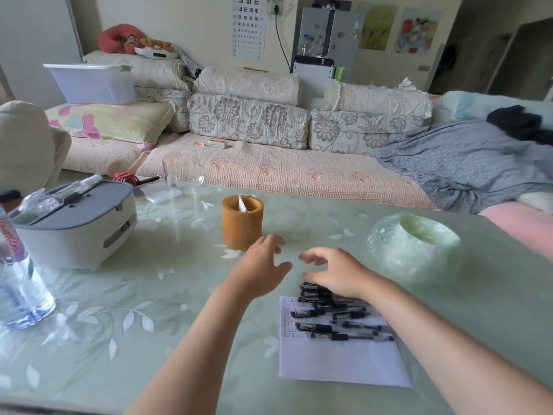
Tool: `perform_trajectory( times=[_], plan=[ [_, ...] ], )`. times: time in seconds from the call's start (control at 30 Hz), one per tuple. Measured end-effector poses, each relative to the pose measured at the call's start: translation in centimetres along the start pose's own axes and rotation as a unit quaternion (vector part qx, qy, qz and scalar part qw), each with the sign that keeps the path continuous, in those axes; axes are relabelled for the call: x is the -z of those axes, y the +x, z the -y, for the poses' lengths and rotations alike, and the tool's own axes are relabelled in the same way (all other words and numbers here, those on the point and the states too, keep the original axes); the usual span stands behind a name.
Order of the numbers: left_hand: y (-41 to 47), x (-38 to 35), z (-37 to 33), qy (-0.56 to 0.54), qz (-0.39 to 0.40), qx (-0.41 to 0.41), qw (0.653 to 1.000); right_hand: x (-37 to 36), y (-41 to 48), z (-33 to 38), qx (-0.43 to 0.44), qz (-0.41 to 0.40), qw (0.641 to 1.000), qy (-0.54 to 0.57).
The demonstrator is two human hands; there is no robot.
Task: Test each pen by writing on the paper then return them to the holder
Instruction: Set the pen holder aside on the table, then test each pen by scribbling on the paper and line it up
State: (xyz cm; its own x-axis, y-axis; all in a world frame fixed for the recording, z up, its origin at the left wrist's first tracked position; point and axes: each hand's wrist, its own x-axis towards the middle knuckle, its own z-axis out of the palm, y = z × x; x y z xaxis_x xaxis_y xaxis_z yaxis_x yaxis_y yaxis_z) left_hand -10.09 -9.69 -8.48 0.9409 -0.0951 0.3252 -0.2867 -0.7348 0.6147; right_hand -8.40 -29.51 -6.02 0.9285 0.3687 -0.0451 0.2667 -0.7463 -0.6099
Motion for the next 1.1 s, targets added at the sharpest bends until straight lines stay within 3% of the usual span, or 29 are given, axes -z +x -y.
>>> perform_trajectory(
  times=[0.2, 0.33, 0.53, 0.67, 1.1],
  plan=[
    [-2.9, -1.8, -2.4, 0.057, 0.195, 0.009, 0.979, 1.6, -5.5, -1.6, -0.038, 0.122, 0.970, -0.205],
    [-3.8, -2.7, -2.7, 0.128, 0.259, 0.011, 0.957, 1.5, -6.9, -3.3, -0.046, 0.143, 0.955, -0.256],
    [-2.9, -3.8, -2.4, 0.150, 0.258, 0.008, 0.954, 0.9, -5.5, -5.9, -0.028, 0.121, 0.952, -0.278],
    [-2.0, -4.1, -1.9, 0.127, 0.247, 0.017, 0.960, 0.9, -3.6, -6.4, 0.035, 0.069, 0.940, -0.332],
    [-1.5, -3.9, -1.3, 0.073, 0.175, 0.029, 0.981, 0.1, -0.6, -5.6, 0.057, 0.061, 0.923, -0.375]
  ],
)
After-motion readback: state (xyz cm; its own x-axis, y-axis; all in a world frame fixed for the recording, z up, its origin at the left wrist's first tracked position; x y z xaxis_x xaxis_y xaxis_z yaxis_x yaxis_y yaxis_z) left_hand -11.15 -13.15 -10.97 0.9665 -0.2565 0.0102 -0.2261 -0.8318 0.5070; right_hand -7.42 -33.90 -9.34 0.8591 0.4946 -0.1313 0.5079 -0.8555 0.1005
